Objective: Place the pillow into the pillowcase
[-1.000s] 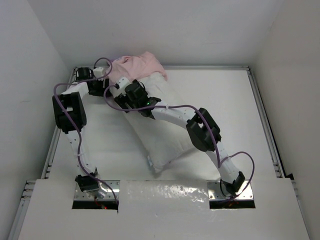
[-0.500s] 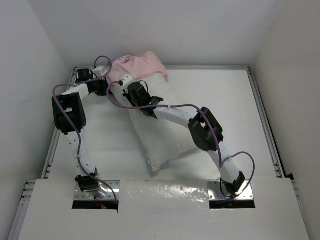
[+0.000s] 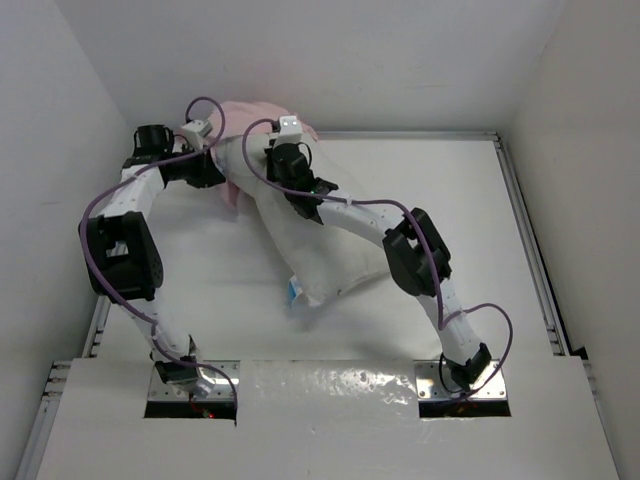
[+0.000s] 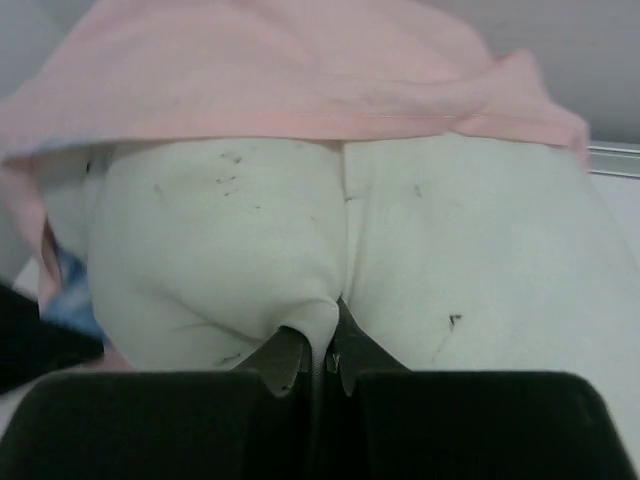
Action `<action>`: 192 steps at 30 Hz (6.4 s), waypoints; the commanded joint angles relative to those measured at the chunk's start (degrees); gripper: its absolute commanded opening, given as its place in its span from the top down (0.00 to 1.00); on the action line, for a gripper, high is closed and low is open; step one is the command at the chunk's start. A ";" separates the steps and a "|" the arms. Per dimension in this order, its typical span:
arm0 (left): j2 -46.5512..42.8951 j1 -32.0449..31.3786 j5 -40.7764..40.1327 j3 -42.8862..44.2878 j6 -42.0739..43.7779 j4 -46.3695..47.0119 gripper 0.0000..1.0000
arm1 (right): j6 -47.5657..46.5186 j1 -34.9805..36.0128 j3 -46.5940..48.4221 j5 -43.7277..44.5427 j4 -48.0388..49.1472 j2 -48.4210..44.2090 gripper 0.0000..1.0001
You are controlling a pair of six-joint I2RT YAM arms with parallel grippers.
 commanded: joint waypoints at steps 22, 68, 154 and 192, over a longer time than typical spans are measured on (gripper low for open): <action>0.72 -12.02 13.09 12.48 41.31 -45.73 1.00 | 9.86 1.70 4.48 10.35 5.60 2.77 1.00; -1.65 -9.82 -20.93 23.27 6.39 -23.29 1.00 | 14.35 1.79 -14.09 -11.01 20.02 -3.21 1.00; 3.53 -16.85 -10.13 21.87 0.87 -15.65 1.00 | 7.58 -8.51 -26.39 -39.41 -10.56 -18.85 0.30; 0.90 -22.21 -11.89 23.81 1.05 -18.03 1.00 | 8.46 -2.70 -25.59 -36.15 -17.86 -22.63 0.41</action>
